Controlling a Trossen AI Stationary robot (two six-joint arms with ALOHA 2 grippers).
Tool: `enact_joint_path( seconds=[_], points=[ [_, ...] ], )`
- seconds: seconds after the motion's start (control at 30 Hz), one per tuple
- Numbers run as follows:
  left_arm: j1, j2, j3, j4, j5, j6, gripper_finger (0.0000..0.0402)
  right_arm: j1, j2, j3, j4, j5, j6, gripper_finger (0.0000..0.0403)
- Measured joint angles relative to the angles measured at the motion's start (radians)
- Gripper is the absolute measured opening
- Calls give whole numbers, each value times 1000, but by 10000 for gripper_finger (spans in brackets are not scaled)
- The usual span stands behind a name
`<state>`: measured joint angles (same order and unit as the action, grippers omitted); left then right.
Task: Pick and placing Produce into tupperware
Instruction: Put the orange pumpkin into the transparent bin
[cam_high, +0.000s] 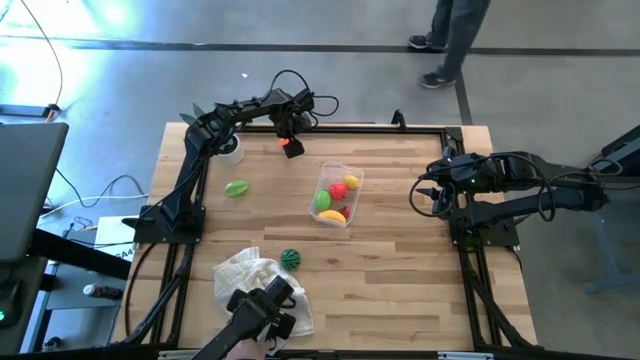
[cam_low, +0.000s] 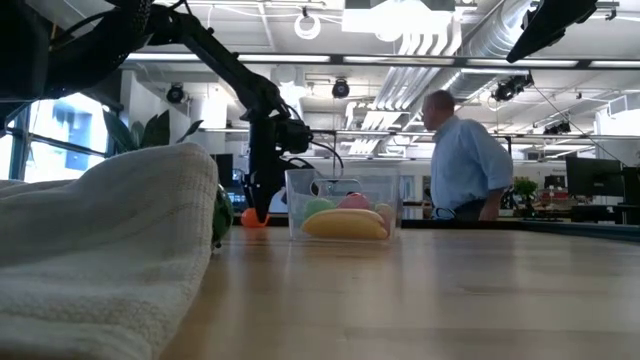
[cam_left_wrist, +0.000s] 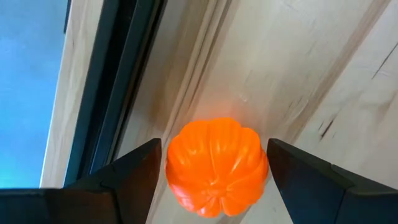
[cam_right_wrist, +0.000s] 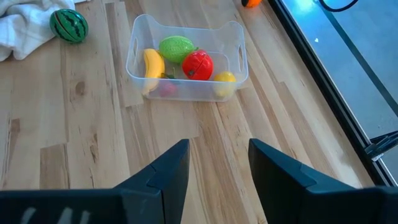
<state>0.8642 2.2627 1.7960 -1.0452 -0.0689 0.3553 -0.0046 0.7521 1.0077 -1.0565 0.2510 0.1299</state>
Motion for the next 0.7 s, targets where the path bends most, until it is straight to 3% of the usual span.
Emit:
enact_joint_path(
  seconds=[0.3,0.57,0.7],
  points=[
    [0,-1,0,1,-4,8,278,0,0,0,0,0,0,156],
    [0,-2,0,0,-6,8,223,0,0,0,0,0,0,156],
    [0,-2,0,-1,-7,11,225,0,0,0,0,0,0,156]
  ],
)
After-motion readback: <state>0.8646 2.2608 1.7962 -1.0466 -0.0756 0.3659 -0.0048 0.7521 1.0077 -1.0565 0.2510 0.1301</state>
